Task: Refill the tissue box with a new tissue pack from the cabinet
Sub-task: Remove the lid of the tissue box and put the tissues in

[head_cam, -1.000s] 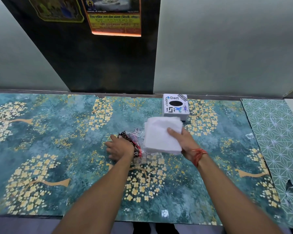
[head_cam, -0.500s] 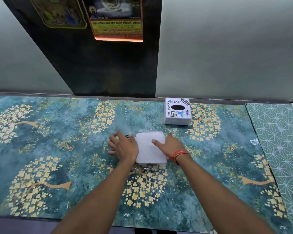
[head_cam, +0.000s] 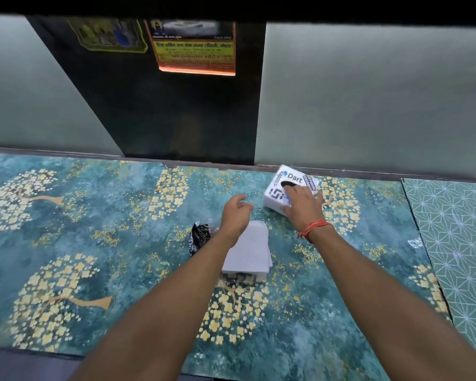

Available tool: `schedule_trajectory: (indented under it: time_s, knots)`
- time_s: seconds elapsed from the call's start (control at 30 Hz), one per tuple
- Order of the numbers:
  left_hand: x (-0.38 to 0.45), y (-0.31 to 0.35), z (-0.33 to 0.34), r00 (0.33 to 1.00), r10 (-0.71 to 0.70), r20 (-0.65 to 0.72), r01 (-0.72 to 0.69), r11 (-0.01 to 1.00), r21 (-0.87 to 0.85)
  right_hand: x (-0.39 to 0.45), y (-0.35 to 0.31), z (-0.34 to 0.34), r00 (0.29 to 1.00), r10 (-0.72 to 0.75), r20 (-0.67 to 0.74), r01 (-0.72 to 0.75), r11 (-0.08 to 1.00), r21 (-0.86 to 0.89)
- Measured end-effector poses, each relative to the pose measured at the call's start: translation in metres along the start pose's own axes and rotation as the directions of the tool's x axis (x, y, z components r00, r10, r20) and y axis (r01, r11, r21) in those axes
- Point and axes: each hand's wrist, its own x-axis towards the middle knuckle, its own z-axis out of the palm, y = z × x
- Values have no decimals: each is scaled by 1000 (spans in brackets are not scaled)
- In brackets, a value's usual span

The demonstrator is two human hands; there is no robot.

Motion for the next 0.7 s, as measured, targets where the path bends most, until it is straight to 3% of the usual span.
schedule_trajectory:
  time_s: [0.07, 0.13, 0.2, 0.27, 0.4, 0.7]
  knots:
    - [-8, -2, -4, 998, -40, 45, 45, 992, -118, -14, -2, -6, 995, 88, -48, -63, 926, 373]
    - [-23, -2, -7, 990, -54, 132, 86, 964, -251, -36, -9, -24, 981, 194, -32, -102, 641, 760]
    - [-33, -6, -7, 975, -42, 220, 109, 947, -302, -60, -15, -43, 971, 228, 71, -151, 357, 922]
    - [-42, -10, -6, 953, -29, 301, 133, 935, -329, -80, -20, -54, 963, 213, 165, -205, 181, 962]
    - [-58, -6, -2, 925, 9, 380, 133, 929, -346, -101, -26, -58, 961, 217, 173, -208, 150, 967]
    - [-64, -7, 11, 936, -2, 352, 98, 961, -257, -118, -24, -62, 944, 237, 227, -258, 105, 961]
